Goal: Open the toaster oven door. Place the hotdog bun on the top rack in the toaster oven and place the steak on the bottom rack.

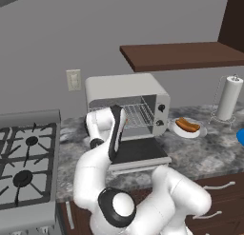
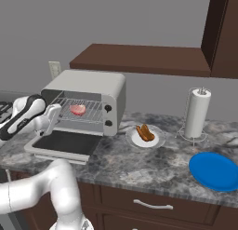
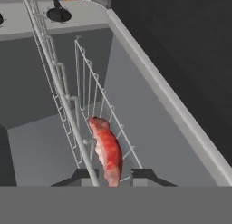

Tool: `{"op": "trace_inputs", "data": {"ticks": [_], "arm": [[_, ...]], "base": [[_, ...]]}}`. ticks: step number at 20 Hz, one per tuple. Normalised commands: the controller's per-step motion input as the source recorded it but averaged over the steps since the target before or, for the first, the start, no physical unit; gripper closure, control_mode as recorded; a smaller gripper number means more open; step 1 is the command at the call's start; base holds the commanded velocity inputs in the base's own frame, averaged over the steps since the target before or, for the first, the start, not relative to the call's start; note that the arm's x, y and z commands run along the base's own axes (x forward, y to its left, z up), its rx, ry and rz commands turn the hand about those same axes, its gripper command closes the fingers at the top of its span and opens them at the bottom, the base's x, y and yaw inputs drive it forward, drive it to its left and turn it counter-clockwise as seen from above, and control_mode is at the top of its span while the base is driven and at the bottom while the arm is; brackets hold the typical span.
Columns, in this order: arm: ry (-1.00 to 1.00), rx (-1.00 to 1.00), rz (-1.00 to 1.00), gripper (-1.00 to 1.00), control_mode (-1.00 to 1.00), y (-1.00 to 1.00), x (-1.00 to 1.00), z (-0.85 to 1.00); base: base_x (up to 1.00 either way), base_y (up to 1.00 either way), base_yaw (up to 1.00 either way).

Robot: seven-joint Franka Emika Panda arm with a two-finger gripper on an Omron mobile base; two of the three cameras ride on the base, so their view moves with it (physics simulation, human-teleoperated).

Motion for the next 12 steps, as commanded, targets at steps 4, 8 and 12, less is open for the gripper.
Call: {"op": "trace_inputs", "data": {"ticks": [4,8,12], "arm": [[0.19,0.0,-0.14,1.0,-1.0,0.0,-0.57,-0.04],[0.19,0.0,-0.15,1.0,-1.0,0.0,-0.58,-0.04],[0.18,0.0,-0.15,1.0,-1.0,0.0,-0.61,-0.03]], "base": [[0.0,0.0,0.0],[0.0,0.0,0.0],[0.0,0.0,0.0]]}}
